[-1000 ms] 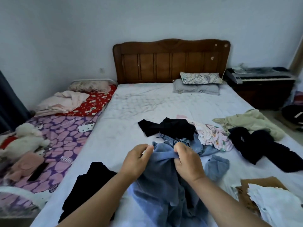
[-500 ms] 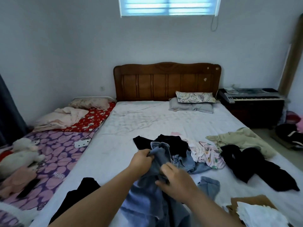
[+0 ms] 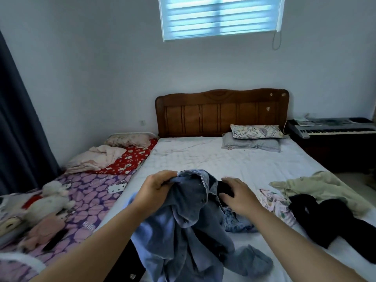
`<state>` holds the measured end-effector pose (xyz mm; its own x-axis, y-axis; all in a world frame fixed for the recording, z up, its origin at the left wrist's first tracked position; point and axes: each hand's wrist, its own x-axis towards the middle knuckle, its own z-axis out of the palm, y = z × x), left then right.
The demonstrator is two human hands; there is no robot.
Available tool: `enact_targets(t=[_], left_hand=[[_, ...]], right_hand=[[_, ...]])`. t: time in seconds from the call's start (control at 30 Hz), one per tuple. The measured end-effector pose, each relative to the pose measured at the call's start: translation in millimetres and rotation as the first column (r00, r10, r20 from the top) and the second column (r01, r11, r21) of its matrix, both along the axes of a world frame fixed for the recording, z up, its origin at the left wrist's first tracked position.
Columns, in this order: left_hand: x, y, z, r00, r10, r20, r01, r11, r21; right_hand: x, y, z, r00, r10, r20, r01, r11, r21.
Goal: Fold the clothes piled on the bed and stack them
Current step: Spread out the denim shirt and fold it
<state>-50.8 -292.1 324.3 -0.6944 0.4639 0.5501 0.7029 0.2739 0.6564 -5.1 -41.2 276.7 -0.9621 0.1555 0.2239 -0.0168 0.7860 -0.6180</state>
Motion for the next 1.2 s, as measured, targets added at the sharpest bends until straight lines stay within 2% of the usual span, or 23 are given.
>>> enact_targets(t=[0.1,0.17,0.23,0.33,0.43,0.57,0.7,0.83,0.93,1.07,1.2], left_hand=[[6,-8,3,0.999,0.051,-0.018,-0.051,0.998,0.045],[10,-13,1,0.997,0.079,0.001,-0.079,0.993,0.086],[13,-19,-1,0.994,0.102,0.028,-0.105,0.983,0.147],[17,-26,-3,0.989,0.133,0.058,-0.143,0.963,0.230],[24,-32,-5,0.989,0.127,0.069,-0.140,0.962,0.236],[28,-38,-17,0.985,0.148,0.093,-0.164,0.963,0.213],[32,-38,-20,0.990,0.111,0.089,-0.128,0.967,0.221],[33,-36,-17,0.997,0.053,0.049,-0.063,0.975,0.214],[27,-41,-25,0.997,0.056,0.047,-0.062,0.989,0.132],[8,-62,-54,0.983,0.114,-0.141,-0.135,0.980,-0.148],[-3,-80,-94,0.981,0.175,-0.081,-0.193,0.902,-0.387]], right_hand=[[-10,-5,-1,0.990,0.097,0.105,-0.065,0.960,-0.271],[-13,-8,-7,0.979,0.125,0.159,-0.041,0.893,-0.449],[-18,-10,-18,0.969,0.124,0.214,0.016,0.834,-0.552],[-17,-16,-35,0.956,0.087,0.282,0.108,0.785,-0.610],[-13,-24,-49,0.945,0.098,0.313,0.147,0.725,-0.673],[-10,-36,-57,0.940,0.034,0.340,0.220,0.703,-0.677],[-10,-48,-60,0.901,0.065,0.430,0.273,0.685,-0.676],[-14,-50,-59,0.917,0.091,0.388,0.224,0.689,-0.690],[-17,-47,-59,0.928,0.078,0.364,0.207,0.706,-0.678],[-18,-42,-48,0.957,-0.092,0.277,0.257,0.713,-0.652],[-21,-38,-25,0.974,-0.109,0.199,0.213,0.744,-0.633]])
